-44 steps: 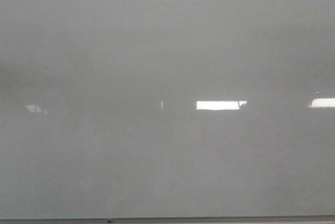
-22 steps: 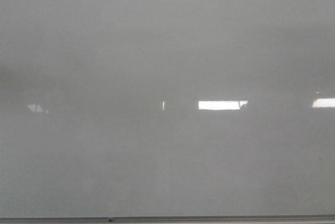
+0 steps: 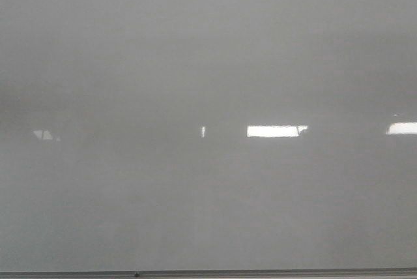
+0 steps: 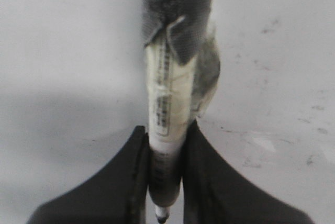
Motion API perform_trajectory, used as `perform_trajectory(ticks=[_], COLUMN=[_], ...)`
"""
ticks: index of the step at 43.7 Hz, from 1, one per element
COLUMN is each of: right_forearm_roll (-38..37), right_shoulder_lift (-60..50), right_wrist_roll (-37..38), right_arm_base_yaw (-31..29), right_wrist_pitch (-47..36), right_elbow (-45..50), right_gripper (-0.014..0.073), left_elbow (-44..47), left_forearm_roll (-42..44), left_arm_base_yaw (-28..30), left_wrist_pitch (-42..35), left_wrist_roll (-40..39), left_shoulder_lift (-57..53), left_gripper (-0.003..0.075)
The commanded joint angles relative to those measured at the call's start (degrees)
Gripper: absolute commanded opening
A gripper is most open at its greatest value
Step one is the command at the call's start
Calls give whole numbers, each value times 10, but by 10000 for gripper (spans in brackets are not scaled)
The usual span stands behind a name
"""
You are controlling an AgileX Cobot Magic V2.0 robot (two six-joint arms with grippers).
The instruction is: Write number 5 on whiteboard
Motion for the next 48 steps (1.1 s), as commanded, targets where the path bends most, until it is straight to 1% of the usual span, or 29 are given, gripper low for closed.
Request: perform_trajectory(ticks=[1,4,5,8,11,14,17,18,22,25,30,32,36,42,48], right_forearm_roll=[-1,-1,-1,-1,-1,0,0,0,0,0,0,0,0,19,72], right_shoulder_lift=[9,9,9,9,9,9,9,9,9,9,9,10,20,77,175], right_wrist_roll=[-6,-6,-6,-6,-6,-6,-6,-6,-6,-6,-6,-11,-38,-96,-201], right_arm_base_yaw=[-1,-1,-1,-1,-1,-1,-1,-1,-1,0,5,12,39,103,199], right_wrist_pitch=[-44,-44,-44,-44,-44,-44,-41,-40,-30,-19,0,11,47,115,203], right_elbow=[-22,-22,-22,-22,-22,-22,-22,-22,-22,-22,-22,-25,-42,-86,-151], right_gripper=[558,558,558,558,558,558,558,558,558,558,558,558,558,558,558], left_elbow=[-18,-24,-29,-43,-60,-85,-105,-110,-126,-132,-134,-134,-134,-134,-134], left_forearm_roll=[1,1,1,2,3,3,3,3,3,3,11,18,31,35,35], left_arm_base_yaw=[-8,-23,-30,-62,-103,-152,-211,-224,-304,-366,-453,-488,-539,-576,-586], left_wrist_pitch=[5,70,104,175,247,331,401,423,497,536,558,554,548,538,538], left_wrist_roll=[-5,-5,-5,-1,35,74,117,131,184,237,286,291,291,292,295], left_shoulder_lift=[-38,-69,-78,-102,-122,-132,-135,-135,-135,-135,-135,-135,-135,-135,-135], left_gripper=[-20,-20,-20,-20,-20,-20,-20,-20,-20,-20,-20,-20,-20,-20,-20])
